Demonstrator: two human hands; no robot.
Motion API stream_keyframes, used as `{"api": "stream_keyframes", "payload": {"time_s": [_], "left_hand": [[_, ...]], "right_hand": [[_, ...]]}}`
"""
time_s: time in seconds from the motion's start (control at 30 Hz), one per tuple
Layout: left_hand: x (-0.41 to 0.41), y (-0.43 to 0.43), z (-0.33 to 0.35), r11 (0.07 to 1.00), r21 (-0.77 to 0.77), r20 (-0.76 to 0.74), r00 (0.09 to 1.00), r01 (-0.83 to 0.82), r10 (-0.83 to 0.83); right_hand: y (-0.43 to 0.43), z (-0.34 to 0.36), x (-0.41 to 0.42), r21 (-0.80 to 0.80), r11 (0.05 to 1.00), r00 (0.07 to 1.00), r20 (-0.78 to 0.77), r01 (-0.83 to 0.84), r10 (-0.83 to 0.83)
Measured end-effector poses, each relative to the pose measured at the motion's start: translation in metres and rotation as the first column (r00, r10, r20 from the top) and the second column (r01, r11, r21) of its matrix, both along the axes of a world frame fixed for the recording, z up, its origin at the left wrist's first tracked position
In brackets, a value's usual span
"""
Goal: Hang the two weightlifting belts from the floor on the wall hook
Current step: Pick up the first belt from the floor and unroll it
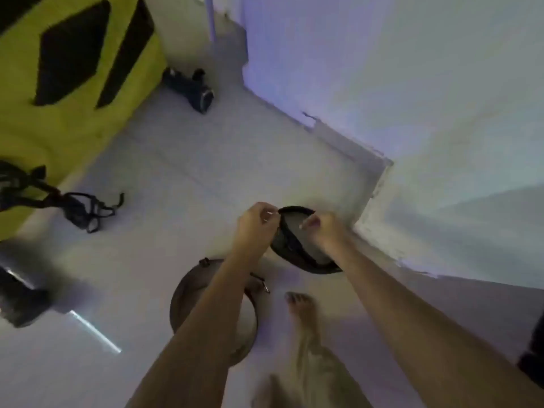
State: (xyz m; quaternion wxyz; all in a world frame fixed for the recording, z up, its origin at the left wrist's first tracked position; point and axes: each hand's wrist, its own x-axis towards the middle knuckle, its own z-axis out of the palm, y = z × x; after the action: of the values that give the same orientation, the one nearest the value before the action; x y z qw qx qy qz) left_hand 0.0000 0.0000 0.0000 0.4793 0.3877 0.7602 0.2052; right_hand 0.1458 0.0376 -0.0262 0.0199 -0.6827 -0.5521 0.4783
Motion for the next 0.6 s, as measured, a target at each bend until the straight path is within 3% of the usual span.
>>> {"api": "stream_keyframes", "payload": {"time_s": [0.13,0.3,0.4,0.5,0.6], "left_hand": [[0.001,0.012,-0.148,0.984,-0.157,0.034,0.996,-0.080,0.086],[0.006,0.012,-0.271,0.961,-0.223,0.055,0.982,-0.165,0.181],[0.011,0.008,-0.318,0.943,-0.263,0.105,0.966,-0.204,0.238],[0.012,0.003,-0.324,0.940,-0.274,0.117,0.963,-0.203,0.242],[0.017,0.000,-0.307,0.948,-0.264,0.131,0.968,-0.175,0.215]], "right_hand": [[0.014,-0.142,-0.012,-0.135,0.989,0.993,0.098,-0.057,0.071],[0.013,-0.275,-0.025,-0.114,0.981,0.967,0.181,-0.158,0.177],[0.012,-0.324,-0.031,-0.097,0.985,0.961,0.222,-0.146,0.164],[0.008,-0.328,-0.026,-0.036,0.994,0.954,0.282,-0.099,0.106],[0.000,-0.302,-0.015,0.004,0.999,0.970,0.240,-0.034,0.032]]}}
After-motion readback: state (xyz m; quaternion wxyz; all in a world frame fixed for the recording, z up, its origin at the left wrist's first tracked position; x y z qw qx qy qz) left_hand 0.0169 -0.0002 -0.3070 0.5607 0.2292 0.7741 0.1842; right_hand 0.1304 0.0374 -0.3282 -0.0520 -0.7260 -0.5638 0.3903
